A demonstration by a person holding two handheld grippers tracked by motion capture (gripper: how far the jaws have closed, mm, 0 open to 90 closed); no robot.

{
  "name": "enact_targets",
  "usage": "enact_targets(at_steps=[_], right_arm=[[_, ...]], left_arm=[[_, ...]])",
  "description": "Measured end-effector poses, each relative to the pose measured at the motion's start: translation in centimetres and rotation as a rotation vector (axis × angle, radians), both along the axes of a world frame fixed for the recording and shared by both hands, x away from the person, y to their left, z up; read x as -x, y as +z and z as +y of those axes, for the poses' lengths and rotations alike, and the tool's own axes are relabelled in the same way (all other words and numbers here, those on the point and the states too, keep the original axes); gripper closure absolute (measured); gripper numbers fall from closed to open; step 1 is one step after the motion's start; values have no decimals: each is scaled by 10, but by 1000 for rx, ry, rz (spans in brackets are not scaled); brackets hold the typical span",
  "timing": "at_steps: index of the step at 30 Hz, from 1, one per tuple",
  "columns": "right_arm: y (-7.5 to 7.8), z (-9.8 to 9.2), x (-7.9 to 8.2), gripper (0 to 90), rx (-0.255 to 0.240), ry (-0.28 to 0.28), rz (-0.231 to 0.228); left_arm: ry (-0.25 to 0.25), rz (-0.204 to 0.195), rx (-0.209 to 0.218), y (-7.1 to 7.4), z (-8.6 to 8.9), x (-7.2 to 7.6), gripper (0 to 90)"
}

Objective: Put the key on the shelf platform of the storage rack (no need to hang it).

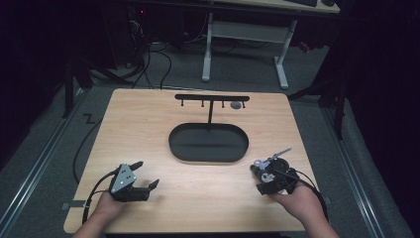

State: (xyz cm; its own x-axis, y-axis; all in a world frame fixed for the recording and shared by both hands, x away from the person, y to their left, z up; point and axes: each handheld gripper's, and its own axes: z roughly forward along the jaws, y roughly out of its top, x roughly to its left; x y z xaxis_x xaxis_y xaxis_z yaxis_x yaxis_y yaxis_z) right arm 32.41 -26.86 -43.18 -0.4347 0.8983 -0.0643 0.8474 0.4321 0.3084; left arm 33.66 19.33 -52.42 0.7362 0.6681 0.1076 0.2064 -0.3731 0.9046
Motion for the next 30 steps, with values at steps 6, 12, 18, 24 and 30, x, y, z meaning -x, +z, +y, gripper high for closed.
enact_targets(at_steps=[6,12,18,24,30], right_arm=[[-1,-11,0,240,-1,-34,-2],[-11,-22,1,237,1,-61,20],[-24,-28,3,228,2,-101,40],[-35,-30,2,250,4,-106,57],[-44,-27,1,287,15,-102,62]], left_arm=[[0,1,0,0,0,0,154],[0,1,0,0,0,0,154],[-1,1,-1,0,0,0,154],[-1,1,-1,0,0,0,154],[-2,3,0,0,0,0,154]])
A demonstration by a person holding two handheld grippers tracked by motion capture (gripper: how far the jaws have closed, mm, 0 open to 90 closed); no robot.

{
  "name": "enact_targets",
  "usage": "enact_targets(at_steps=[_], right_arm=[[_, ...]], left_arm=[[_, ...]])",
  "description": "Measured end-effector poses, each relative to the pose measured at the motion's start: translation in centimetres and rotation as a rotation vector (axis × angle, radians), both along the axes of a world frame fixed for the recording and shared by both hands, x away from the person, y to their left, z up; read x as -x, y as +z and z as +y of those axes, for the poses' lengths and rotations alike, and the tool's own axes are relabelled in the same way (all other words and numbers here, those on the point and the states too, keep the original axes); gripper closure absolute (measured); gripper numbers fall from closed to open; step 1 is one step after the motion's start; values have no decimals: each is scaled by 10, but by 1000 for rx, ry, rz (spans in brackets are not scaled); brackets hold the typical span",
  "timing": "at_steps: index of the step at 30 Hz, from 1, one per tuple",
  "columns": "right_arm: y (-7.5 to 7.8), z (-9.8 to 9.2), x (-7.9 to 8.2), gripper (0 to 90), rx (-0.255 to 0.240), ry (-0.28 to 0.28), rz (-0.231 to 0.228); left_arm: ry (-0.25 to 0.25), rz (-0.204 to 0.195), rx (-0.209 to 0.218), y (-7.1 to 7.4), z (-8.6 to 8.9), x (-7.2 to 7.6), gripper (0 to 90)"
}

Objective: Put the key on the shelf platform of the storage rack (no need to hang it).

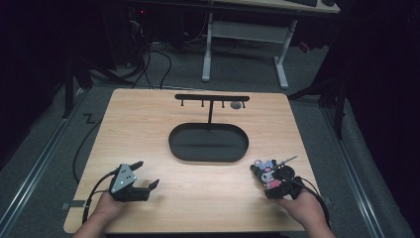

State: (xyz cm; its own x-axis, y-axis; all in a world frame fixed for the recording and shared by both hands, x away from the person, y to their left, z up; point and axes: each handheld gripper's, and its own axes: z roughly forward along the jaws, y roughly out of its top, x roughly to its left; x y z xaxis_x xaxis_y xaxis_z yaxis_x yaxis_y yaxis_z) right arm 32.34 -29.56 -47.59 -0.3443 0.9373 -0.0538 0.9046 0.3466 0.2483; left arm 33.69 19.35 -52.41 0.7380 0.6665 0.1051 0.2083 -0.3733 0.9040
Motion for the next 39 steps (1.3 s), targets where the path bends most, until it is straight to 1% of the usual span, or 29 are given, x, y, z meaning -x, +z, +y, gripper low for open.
enact_targets(at_steps=[4,5,6,15,17,20,24,26,27,32,33,34,35,37,39], right_arm=[[-4,4,-1,302,16,3,4],[-5,5,-2,308,11,7,1],[-5,6,-2,316,25,7,7],[-8,5,-3,429,33,-4,7],[-10,4,-3,440,24,-2,1],[-10,5,-2,459,29,6,2],[-11,5,-1,474,36,2,-2],[-11,5,-1,481,34,13,-6],[-10,5,-1,485,40,21,-5],[-5,5,-2,493,37,31,-22],[-3,6,-3,493,36,33,-25],[3,7,-3,493,36,39,-36],[3,7,-3,493,36,39,-36],[9,7,-3,493,31,40,-53],[14,8,-3,493,36,45,-55]], left_arm=[[-1,-3,-1,0,0,0,154],[-1,-3,-2,0,0,0,154],[-1,-3,-2,0,0,0,154],[2,-3,-3,0,0,0,154],[1,-4,-4,0,0,1,154],[0,-4,-4,0,-1,1,154],[1,-4,-5,0,-1,1,154],[1,-4,-4,0,-1,1,154],[1,-3,-4,0,-1,1,154],[2,-4,-4,0,0,1,154],[2,-5,-3,0,0,1,154],[2,-5,-3,0,0,1,154],[3,-5,-3,0,0,1,154],[3,-5,-3,0,0,1,154],[2,-5,-3,0,0,1,154]])
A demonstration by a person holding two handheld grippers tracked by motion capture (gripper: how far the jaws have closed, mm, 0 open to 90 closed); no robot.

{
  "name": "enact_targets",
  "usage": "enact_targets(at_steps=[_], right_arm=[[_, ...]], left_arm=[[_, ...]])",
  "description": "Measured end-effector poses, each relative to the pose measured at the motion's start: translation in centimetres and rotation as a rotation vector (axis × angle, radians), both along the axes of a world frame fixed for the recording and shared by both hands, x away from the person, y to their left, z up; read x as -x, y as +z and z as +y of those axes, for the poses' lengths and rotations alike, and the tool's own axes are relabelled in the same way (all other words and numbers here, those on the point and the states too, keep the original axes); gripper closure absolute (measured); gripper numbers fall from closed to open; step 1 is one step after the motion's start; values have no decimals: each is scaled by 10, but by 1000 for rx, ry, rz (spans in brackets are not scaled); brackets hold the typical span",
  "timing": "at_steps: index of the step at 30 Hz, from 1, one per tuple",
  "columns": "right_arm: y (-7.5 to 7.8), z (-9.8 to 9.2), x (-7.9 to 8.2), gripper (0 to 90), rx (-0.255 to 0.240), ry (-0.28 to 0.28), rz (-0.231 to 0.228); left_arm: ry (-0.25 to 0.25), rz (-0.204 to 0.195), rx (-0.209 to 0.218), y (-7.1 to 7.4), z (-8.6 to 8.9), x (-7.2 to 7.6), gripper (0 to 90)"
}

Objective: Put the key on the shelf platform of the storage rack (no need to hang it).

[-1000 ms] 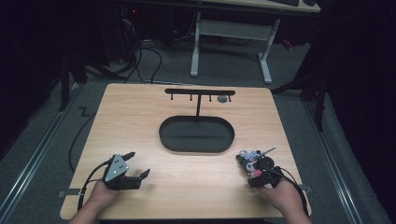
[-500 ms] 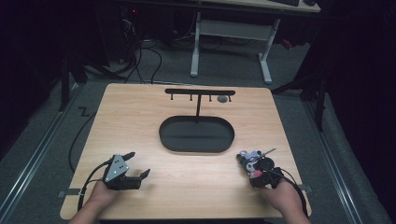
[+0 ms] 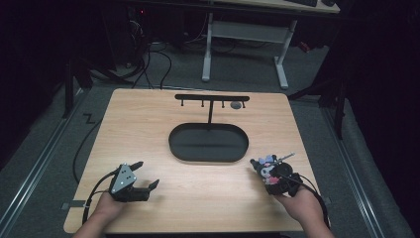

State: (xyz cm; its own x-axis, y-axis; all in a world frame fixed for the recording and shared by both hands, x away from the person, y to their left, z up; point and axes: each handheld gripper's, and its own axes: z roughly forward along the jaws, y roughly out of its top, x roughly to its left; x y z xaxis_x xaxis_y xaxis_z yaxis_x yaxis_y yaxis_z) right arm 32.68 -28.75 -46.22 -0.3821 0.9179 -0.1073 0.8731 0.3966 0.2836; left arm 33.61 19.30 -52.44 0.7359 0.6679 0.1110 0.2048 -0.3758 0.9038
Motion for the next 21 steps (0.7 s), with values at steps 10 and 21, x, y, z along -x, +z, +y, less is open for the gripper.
enact_targets(at_steps=[10,21], right_arm=[[10,0,-1,492,0,3,-2],[24,11,-9,490,1,29,-25]], left_arm=[[-1,2,0,0,0,0,154],[0,1,1,0,0,0,154]])
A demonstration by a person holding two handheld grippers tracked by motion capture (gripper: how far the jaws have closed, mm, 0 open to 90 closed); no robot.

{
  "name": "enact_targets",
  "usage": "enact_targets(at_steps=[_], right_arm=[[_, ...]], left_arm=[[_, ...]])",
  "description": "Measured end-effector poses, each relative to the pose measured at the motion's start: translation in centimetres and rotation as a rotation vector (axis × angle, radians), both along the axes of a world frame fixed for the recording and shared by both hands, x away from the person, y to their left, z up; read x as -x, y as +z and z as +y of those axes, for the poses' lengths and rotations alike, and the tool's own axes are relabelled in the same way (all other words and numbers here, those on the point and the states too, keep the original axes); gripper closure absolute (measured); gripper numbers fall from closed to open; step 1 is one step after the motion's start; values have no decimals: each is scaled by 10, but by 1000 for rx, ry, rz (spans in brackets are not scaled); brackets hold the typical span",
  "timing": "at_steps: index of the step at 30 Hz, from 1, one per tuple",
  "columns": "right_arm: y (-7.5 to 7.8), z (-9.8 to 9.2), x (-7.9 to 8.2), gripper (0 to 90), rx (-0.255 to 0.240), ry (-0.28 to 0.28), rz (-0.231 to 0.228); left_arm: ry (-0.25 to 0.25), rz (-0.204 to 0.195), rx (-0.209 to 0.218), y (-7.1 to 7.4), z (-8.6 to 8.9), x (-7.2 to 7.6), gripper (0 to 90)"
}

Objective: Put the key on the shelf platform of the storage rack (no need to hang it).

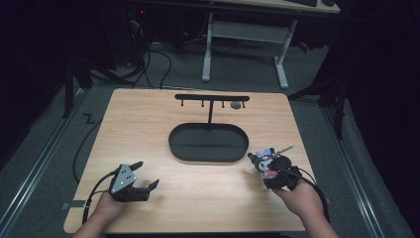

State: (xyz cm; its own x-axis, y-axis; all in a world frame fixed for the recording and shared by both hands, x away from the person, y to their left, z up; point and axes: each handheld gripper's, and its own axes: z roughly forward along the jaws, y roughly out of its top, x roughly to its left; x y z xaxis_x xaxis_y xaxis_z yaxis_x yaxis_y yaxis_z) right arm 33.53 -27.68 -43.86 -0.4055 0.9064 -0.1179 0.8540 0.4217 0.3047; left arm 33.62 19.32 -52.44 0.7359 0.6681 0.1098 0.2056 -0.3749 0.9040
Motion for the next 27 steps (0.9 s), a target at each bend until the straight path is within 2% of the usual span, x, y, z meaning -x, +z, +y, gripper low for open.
enact_targets(at_steps=[13,27], right_arm=[[10,13,-9,490,-7,21,-14],[11,35,-22,489,-19,58,-11]], left_arm=[[-1,1,0,0,0,0,154],[-2,2,2,0,0,0,154]])
